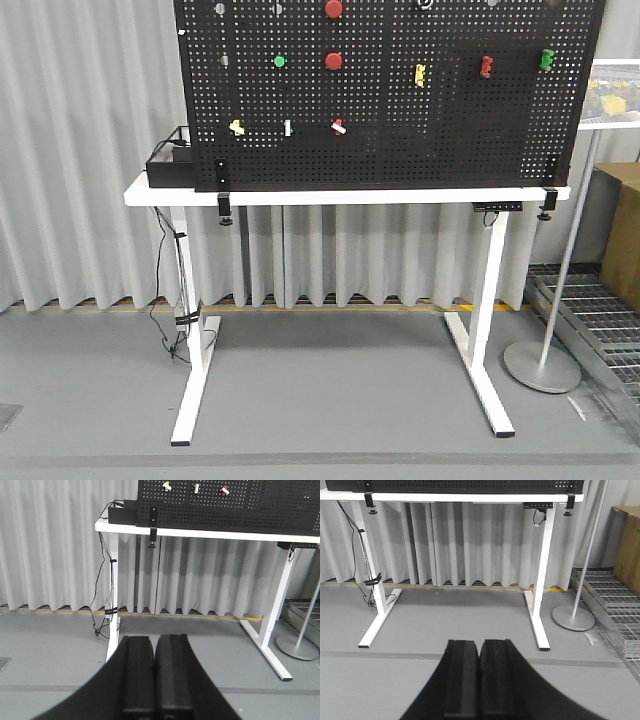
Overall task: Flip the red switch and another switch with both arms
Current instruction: 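Drive the base forward up to the black pegboard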
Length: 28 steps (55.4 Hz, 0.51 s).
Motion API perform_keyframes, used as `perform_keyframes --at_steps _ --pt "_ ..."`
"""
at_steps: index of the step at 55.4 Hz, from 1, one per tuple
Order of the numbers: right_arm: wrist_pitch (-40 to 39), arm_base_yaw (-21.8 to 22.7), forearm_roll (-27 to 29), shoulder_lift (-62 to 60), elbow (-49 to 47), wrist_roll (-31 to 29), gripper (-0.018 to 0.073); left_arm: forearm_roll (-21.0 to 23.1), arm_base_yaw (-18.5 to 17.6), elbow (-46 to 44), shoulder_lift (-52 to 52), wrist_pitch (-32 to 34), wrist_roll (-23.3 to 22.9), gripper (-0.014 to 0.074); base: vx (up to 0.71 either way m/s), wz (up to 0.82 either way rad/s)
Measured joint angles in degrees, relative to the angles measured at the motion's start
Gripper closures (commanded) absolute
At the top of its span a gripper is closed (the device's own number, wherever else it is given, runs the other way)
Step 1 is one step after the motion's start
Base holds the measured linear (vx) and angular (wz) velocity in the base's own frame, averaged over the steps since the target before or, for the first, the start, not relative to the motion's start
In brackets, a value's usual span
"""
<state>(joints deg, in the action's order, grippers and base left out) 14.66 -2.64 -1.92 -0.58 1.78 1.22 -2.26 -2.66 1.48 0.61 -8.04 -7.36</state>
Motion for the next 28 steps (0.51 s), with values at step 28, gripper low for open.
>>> perform_keyframes --at_steps 28 --pt "0.00 0.00 0.00 0.00 0.00 0.00 0.0566 0.00 0.00 0.00 0.00 0.00 0.00 0.0594 0.03 -0.01"
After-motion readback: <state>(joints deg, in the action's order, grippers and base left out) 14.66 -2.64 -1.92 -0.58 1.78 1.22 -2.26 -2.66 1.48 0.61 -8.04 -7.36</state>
